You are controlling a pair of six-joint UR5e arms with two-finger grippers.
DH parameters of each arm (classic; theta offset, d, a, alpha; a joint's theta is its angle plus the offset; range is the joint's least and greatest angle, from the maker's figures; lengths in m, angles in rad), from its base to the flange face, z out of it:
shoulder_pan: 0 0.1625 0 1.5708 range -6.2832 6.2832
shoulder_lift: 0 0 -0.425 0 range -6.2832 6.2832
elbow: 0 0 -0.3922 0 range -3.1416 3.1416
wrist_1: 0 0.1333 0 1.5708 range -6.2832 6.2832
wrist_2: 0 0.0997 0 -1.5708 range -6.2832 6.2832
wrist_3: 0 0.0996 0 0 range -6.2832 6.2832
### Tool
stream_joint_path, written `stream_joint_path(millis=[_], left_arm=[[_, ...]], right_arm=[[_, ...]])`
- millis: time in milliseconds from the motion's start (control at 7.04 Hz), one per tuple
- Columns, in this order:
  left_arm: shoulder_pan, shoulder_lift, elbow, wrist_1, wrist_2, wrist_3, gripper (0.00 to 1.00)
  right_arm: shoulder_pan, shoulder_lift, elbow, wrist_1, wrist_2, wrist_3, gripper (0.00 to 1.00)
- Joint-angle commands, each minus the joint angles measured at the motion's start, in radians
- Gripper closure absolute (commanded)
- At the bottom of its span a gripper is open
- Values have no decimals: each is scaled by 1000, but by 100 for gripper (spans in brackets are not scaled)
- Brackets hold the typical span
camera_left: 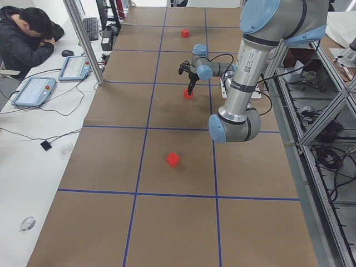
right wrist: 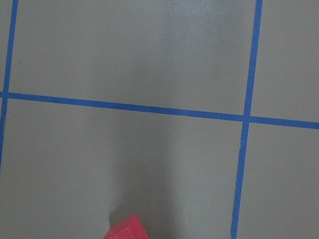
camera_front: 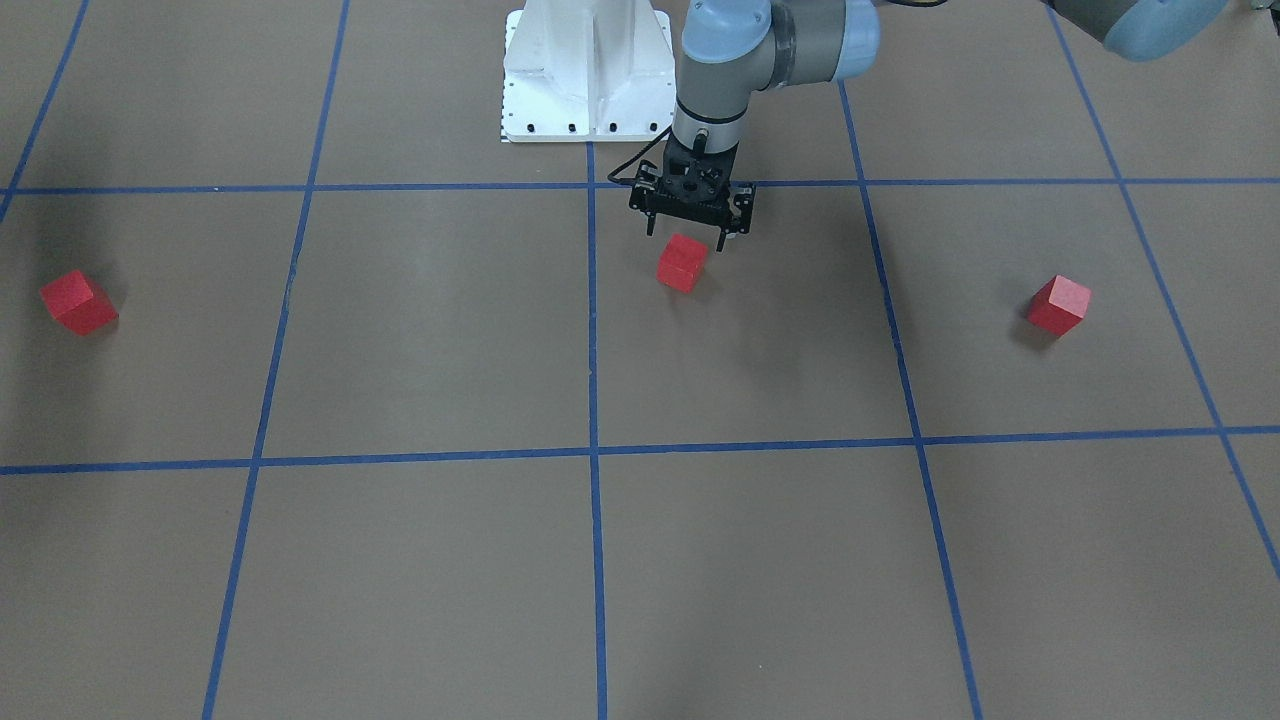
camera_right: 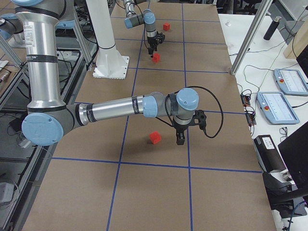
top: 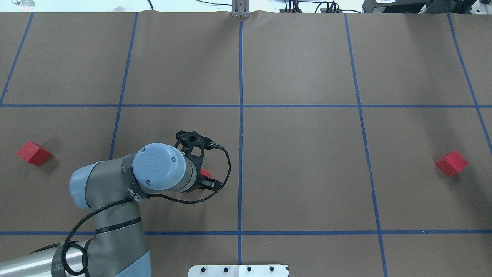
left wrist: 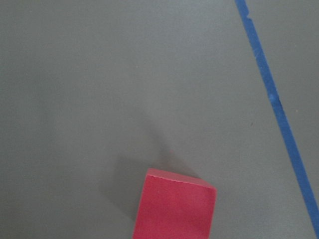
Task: Form red blocks into L shape at center
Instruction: 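Lower the left gripper and close it on the center red cube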
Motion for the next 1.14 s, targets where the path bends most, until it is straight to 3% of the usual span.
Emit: stream_joint_path(millis=[0, 568, 852, 994], left_arm=[[0, -37, 57, -6, 1, 4, 1], [-13, -34, 82, -48, 3, 44, 1], [-13, -28, 87, -45, -2, 40, 20], [-13, -26, 97, -45, -2, 39, 24]], right_arm=[[0, 0, -12, 0, -1, -3, 1], [0, 2, -14, 0, -1, -5, 1], [0, 3, -14, 0, -1, -5, 1], [0, 3, -14, 0, -1, -3, 1]])
